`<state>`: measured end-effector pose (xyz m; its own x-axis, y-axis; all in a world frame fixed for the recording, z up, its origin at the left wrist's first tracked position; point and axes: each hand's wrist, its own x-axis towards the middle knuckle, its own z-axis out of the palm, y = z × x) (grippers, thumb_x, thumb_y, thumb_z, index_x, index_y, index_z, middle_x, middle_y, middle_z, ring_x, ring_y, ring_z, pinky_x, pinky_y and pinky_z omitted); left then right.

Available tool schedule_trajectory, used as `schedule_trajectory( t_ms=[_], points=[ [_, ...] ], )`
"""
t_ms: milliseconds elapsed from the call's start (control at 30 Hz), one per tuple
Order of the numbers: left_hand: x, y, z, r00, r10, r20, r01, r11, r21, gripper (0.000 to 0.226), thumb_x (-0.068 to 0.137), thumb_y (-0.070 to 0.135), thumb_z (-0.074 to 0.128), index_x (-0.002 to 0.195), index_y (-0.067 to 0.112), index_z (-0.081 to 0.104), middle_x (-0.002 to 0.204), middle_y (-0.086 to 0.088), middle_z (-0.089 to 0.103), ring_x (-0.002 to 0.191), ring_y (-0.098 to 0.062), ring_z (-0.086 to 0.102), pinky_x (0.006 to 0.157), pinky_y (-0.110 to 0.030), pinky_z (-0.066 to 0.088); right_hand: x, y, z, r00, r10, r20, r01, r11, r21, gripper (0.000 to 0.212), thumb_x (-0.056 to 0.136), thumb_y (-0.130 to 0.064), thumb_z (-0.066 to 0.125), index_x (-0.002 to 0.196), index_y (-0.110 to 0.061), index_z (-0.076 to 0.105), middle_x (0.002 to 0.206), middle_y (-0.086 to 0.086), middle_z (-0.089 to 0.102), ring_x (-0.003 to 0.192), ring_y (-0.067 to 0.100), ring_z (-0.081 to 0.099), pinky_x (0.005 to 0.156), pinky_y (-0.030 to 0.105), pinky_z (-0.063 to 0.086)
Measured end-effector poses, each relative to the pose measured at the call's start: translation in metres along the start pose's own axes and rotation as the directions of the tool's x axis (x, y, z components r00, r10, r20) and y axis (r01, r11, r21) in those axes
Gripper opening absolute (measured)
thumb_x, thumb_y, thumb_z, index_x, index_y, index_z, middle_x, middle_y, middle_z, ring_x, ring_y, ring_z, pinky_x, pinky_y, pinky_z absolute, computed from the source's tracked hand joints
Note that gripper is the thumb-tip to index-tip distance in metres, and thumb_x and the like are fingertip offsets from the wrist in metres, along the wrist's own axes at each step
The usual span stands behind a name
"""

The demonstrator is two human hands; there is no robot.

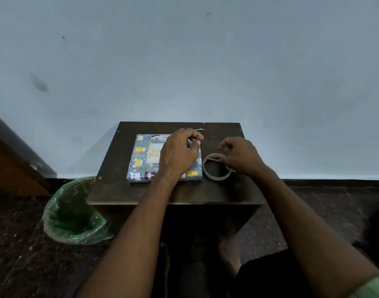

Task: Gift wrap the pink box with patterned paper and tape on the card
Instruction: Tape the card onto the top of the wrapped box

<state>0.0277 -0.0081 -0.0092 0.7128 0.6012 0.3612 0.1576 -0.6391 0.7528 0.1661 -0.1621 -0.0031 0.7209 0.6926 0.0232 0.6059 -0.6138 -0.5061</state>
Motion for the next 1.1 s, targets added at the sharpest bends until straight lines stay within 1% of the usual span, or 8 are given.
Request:
schedule_trajectory(
  t_ms=[100,200,400,633,733,867,967,1100],
  points=[
    [0.004,0.003,0.011,0.999,-0.029,0.018,0.030,0.998,-0.049,0.017,0.091,0.018,0.067,0.096,0.031,0.076,0.098,0.017,0.074,0.076,-0.008,0.066,0.075,-0.041,0.059,0.006,0.003,0.009,0.998,-0.062,-0.014,0.061,0.996,-0.071,0.024,0.079,-0.024,0.083,0.102,-0.029,0.075,0.100,-0.004,0.057,0.090,0.016,0.059,0.074,0.029,0.045],
    [0.005,0.004,0.016,0.998,-0.055,0.019,0.056,0.997,-0.060,0.017,0.092,0.020,0.066,0.097,0.033,0.077,0.099,0.018,0.075,0.077,-0.008,0.067,0.075,-0.040,0.060,0.013,-0.003,0.012,0.995,-0.086,-0.052,0.080,0.992,-0.099,0.010,0.083,-0.020,0.079,0.079,-0.026,0.072,0.092,-0.007,0.056,0.092,0.022,0.062,0.072,0.030,0.046],
    [0.009,-0.002,0.018,0.995,-0.093,0.033,0.095,0.993,-0.072,0.018,0.096,0.017,0.069,0.100,0.032,0.079,0.094,0.015,0.075,0.074,-0.007,0.066,0.067,-0.022,0.048,0.019,0.000,-0.004,0.997,-0.053,-0.050,0.051,0.998,-0.047,0.012,0.083,-0.022,0.081,0.074,-0.023,0.073,0.074,-0.011,0.066,0.081,0.016,0.064,0.068,0.028,0.043],
    [0.010,-0.003,0.011,0.984,-0.139,0.111,0.156,0.974,-0.162,0.020,0.104,0.017,0.064,0.110,0.024,0.081,0.095,0.011,0.079,0.086,-0.006,0.073,0.077,-0.022,0.057,0.018,0.005,-0.014,0.985,-0.040,-0.168,0.075,0.976,0.204,0.021,0.084,-0.012,0.077,0.077,-0.031,0.072,0.073,-0.015,0.070,0.073,0.001,0.065,0.064,0.021,0.048],
    [0.011,0.004,0.009,0.949,-0.244,0.198,0.305,0.868,-0.392,0.021,0.107,0.019,0.060,0.113,0.016,0.081,0.096,0.000,0.082,0.079,-0.013,0.068,0.074,-0.032,0.057,0.020,-0.002,-0.009,0.970,-0.025,-0.243,0.087,0.965,0.249,0.031,0.081,-0.003,0.069,0.078,-0.034,0.071,0.077,-0.018,0.069,0.076,-0.005,0.063,0.061,0.008,0.039],
    [0.012,0.014,0.000,0.865,-0.343,0.368,0.502,0.621,-0.602,0.022,0.106,0.022,0.065,0.112,0.007,0.080,0.099,-0.009,0.081,0.078,-0.013,0.067,0.070,-0.024,0.057,0.018,-0.013,-0.004,0.939,-0.039,-0.340,0.138,0.952,0.272,0.031,0.082,-0.001,0.065,0.082,-0.031,0.072,0.082,-0.016,0.071,0.082,0.003,0.064,0.069,0.018,0.045],
    [0.011,0.016,-0.005,0.836,-0.358,0.416,0.549,0.560,-0.620,0.026,0.102,0.024,0.071,0.114,0.003,0.080,0.100,-0.012,0.081,0.076,-0.011,0.073,0.069,-0.020,0.059,0.019,-0.017,-0.002,0.902,-0.063,-0.427,0.180,0.954,0.239,0.029,0.082,0.000,0.063,0.087,-0.026,0.072,0.088,-0.011,0.071,0.088,0.014,0.064,0.076,0.034,0.052],
    [0.011,0.015,-0.006,0.824,-0.404,0.397,0.566,0.549,-0.615,0.025,0.095,0.019,0.079,0.112,0.001,0.080,0.092,-0.013,0.078,0.073,-0.011,0.072,0.065,-0.018,0.060,0.019,-0.021,0.001,0.873,-0.110,-0.476,0.215,0.962,0.171,0.028,0.081,-0.004,0.064,0.090,-0.030,0.069,0.090,-0.011,0.068,0.087,0.017,0.063,0.077,0.041,0.054]
  ],
)
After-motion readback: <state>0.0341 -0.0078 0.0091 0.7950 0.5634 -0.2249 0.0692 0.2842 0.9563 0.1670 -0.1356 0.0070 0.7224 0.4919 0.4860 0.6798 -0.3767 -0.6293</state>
